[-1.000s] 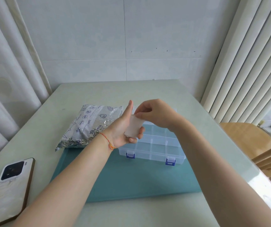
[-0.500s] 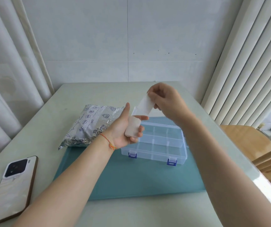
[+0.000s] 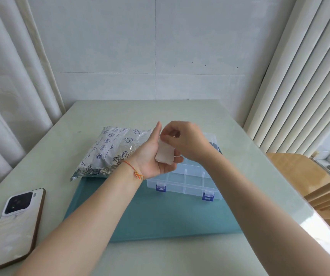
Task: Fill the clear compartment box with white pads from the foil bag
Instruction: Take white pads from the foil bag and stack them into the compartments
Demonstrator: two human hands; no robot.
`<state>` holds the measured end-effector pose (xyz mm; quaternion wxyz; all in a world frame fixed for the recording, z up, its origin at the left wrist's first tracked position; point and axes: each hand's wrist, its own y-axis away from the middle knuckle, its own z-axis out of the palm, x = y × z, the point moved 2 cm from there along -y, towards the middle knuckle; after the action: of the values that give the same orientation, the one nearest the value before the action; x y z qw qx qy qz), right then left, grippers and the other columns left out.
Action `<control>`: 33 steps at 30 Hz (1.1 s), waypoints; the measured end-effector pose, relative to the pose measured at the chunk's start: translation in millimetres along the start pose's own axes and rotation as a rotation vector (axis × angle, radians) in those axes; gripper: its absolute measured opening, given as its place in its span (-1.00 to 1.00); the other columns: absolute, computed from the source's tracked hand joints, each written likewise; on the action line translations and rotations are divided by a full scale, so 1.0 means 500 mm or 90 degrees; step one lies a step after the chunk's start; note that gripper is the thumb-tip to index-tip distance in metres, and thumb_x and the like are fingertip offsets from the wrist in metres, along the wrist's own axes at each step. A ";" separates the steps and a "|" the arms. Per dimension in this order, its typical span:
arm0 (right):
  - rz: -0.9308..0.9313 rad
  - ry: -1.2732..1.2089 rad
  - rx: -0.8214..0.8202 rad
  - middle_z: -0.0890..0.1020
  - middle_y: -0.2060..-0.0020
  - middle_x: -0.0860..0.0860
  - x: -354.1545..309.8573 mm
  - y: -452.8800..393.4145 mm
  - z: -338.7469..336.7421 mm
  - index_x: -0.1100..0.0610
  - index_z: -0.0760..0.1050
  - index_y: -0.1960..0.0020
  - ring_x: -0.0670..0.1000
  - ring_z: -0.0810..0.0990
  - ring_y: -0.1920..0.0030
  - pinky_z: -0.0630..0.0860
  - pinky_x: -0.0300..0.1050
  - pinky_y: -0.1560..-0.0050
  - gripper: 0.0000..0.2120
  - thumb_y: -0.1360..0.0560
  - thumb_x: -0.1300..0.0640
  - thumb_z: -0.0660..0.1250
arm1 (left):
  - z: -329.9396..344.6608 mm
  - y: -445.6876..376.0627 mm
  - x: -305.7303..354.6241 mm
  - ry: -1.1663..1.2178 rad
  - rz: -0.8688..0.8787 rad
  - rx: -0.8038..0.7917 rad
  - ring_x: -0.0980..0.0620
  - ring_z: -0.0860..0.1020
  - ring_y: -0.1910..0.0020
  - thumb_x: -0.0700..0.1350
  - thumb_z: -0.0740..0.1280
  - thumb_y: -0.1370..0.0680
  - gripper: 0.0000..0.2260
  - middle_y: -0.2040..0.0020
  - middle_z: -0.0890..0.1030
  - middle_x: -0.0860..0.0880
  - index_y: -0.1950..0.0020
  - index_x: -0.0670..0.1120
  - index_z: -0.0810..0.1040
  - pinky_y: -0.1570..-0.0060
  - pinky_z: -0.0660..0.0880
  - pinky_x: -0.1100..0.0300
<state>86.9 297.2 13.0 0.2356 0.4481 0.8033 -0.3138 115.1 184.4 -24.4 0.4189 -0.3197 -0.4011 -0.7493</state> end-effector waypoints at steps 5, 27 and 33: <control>-0.032 -0.027 -0.038 0.54 -0.07 -0.04 -0.002 0.019 -0.013 0.09 0.43 -0.11 -0.07 0.51 -0.07 0.39 -0.42 0.05 -0.66 -0.42 0.07 0.48 | -0.011 -0.006 0.000 0.049 0.010 0.016 0.03 0.41 0.34 0.40 0.17 -0.50 -0.43 0.28 0.46 -0.04 -0.05 -0.11 0.49 0.29 0.58 0.10; 0.096 -0.091 -0.179 0.67 0.21 -0.06 0.037 0.025 -0.028 0.07 0.58 -0.12 -0.11 0.57 0.18 0.49 -0.14 0.05 -0.82 -0.54 0.09 0.36 | 0.008 0.011 -0.001 -0.168 0.043 -0.077 0.11 0.30 0.41 0.42 -0.07 -0.53 -0.38 0.35 0.40 0.03 0.23 0.04 0.61 0.47 0.13 0.28; 0.240 -0.225 -0.077 0.63 0.23 0.08 0.075 0.019 -0.026 0.22 0.53 0.06 -0.01 0.60 0.27 0.57 -0.11 0.17 -0.89 -0.53 0.26 0.23 | 0.000 0.010 0.002 -0.382 0.160 0.170 -0.07 0.59 0.20 0.21 0.10 -0.63 -0.62 0.11 0.62 -0.12 0.02 -0.01 0.56 0.23 0.56 0.04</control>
<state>75.6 331.9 -5.5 0.4528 0.5134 0.6694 -0.2887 119.0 182.4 -21.8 0.4094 -0.5149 -0.5586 -0.5052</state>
